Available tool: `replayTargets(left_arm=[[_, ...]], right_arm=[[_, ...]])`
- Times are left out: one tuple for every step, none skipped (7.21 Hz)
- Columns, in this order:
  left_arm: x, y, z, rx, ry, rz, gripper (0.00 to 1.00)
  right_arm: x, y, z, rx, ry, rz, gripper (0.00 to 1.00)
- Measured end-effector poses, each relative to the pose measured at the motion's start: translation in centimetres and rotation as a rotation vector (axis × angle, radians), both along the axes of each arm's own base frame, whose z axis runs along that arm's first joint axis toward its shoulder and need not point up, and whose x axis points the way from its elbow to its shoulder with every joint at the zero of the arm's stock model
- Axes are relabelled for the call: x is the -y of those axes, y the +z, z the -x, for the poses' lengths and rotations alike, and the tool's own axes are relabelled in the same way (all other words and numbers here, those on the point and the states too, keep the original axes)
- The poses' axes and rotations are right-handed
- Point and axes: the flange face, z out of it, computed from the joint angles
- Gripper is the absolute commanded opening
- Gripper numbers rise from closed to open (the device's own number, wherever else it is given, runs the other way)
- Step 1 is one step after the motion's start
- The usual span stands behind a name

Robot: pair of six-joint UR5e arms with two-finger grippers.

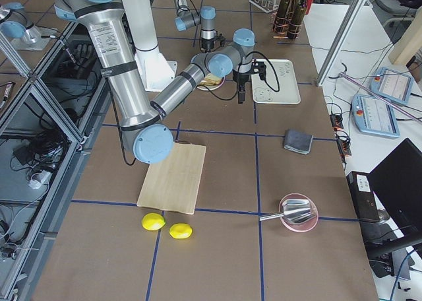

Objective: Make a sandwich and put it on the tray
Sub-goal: 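Grasp the plate rim with the left gripper and lift it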

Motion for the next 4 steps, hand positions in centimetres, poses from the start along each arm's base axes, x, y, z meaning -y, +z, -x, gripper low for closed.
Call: replayTargets(left_arm=[[0.5,-0.5,0.6,-0.035,-0.013,0.001,0.0],[1.7,-0.9,1.6,-0.058,-0.029,0.018,0.0],[3.6,-1.2,3.0,-0.074,-0.046,0.051,0.0],[6.6,-1.6,5.1,-0.085,-0.082,0.09,0.0]], right_arm=[[0.2,1.2,-1.1,-0.015,-0.014,-0.016,1.0],[0.4,2.7,-2.4,-0.033,-0.029,-0.03,1.0],[0.5,4.3,-4.0,-0.05,-0.046,-0.045,1.0],[0.7,6.1,-6.2,-0.057,-0.068,-0.056,1.0]])
